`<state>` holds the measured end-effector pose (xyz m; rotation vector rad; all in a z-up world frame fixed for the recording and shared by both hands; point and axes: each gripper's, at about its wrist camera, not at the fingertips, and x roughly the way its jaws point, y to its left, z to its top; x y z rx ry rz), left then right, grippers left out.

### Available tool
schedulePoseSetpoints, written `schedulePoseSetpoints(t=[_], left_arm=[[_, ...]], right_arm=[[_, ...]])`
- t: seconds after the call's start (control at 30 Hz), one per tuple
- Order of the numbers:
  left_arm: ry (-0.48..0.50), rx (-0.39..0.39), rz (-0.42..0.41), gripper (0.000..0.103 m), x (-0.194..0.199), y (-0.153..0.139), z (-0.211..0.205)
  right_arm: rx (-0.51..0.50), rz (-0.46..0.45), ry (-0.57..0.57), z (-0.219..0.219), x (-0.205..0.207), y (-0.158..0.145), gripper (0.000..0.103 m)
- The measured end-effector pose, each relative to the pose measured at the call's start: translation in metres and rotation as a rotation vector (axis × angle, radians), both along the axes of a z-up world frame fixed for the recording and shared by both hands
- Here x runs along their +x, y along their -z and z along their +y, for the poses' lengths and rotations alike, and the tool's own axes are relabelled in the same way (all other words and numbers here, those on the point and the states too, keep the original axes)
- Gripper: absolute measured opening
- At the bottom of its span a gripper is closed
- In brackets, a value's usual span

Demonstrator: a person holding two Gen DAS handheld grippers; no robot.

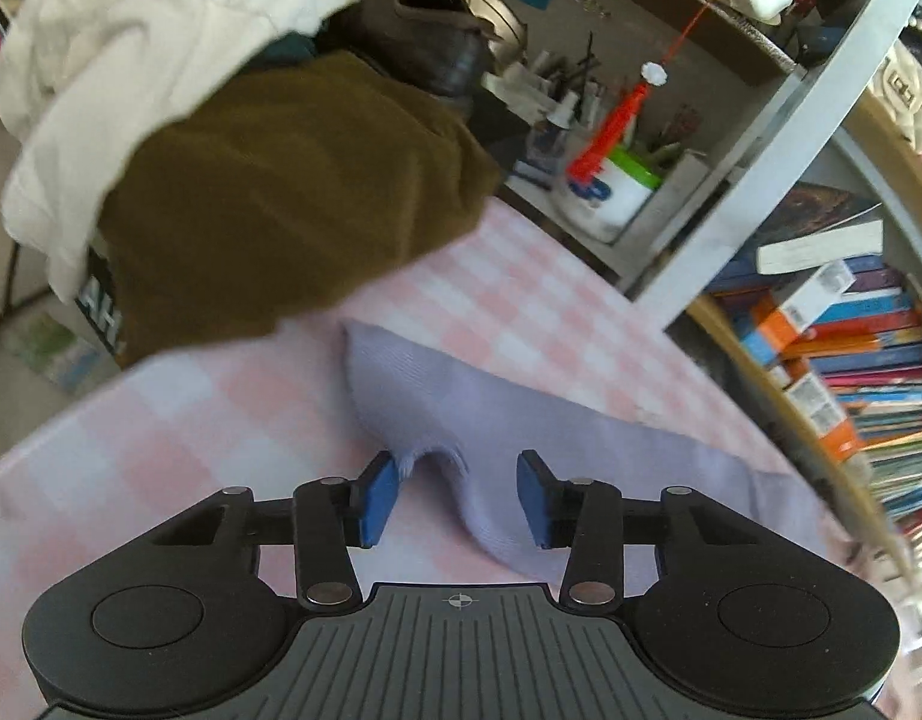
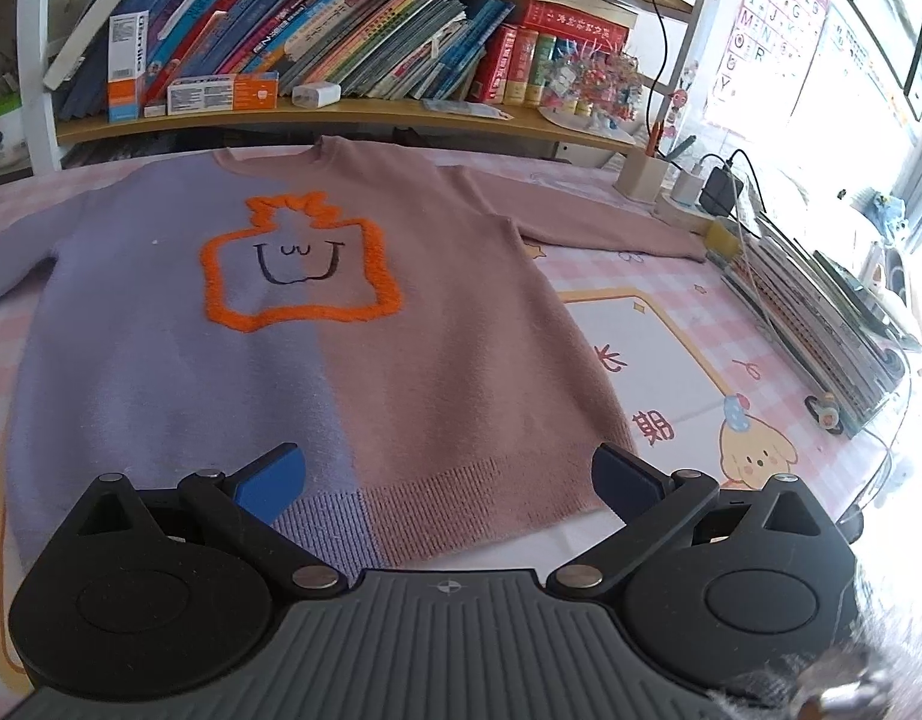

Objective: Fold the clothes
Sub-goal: 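Reach the left gripper to the lavender sleeve cuff and close on it, then lift the lavender sleeve with the left gripper and carry it across the chest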

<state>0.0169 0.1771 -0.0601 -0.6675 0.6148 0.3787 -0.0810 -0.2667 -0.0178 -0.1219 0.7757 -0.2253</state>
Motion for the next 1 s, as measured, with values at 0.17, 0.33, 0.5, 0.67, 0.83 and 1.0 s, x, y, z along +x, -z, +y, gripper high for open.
schedulePoseSetpoints(t=[0.17, 0.33, 0.5, 0.67, 0.83, 1.0], left_arm=[[0.03, -0.102, -0.044, 0.041, 0.009, 0.004, -0.007], [-0.009, -0.082, -0.03, 0.027, 0.012, 0.006, -0.002], [-0.069, -0.103, 0.003, 0.004, 0.016, 0.007, 0.009], [-0.068, -0.105, -0.007, 0.003, 0.02, 0.006, 0.013], [-0.057, -0.082, -0.053, 0.003, 0.018, -0.007, 0.007], [-0.037, -0.043, -0.11, 0.003, 0.017, -0.027, -0.007]], right_arm=[[-0.002, -0.003, 0.002, 0.001, 0.0, 0.0, 0.103], [-0.001, -0.003, 0.002, 0.001, 0.0, -0.001, 0.103], [0.002, -0.009, 0.008, -0.001, 0.001, -0.002, 0.103], [0.001, -0.015, -0.002, -0.001, 0.001, -0.002, 0.103], [0.005, -0.021, -0.012, -0.005, 0.002, -0.001, 0.103], [0.023, -0.028, -0.027, -0.015, 0.008, -0.001, 0.103]])
